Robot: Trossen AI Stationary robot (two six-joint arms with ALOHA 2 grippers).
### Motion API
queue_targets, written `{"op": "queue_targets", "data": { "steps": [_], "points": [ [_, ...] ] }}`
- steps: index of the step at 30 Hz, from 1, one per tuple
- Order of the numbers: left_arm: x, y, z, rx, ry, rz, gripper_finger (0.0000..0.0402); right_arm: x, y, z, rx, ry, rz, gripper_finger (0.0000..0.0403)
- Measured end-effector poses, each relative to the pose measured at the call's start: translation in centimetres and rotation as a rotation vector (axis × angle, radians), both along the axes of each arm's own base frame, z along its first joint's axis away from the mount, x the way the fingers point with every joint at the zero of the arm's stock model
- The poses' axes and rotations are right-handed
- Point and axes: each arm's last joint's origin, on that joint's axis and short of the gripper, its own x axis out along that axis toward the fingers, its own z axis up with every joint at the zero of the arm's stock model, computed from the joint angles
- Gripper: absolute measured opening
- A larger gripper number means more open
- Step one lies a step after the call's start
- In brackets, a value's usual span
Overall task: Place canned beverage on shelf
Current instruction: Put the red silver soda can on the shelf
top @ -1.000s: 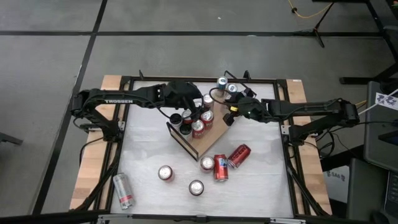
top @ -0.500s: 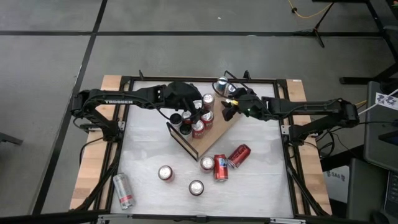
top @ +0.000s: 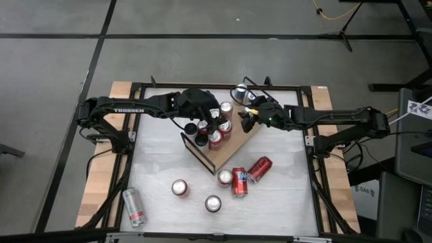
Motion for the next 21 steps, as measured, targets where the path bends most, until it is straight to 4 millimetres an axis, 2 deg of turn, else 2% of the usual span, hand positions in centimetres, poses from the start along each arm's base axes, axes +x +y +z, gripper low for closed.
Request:
{"op": "queue_targets", "data": {
  "steps": [3,10,21],
  "points": [
    [0.0,0.0,0.0,0.000,0.000,0.000,0.0354,0.0,-0.2,0.4,0.030,-0.021,-0.039,0.0260],
    [0.0,0.0,0.0,0.000,0.000,0.001,0.0354,0.0,-1.6,3.0,0.079,-0.027,-0.128,0.0260],
    [0.0,0.0,0.0,0.000,0.000,0.002,0.0354,2.4,-3.9,2.9,0.171,0.240,-0.155,0.0260]
  ]
}}
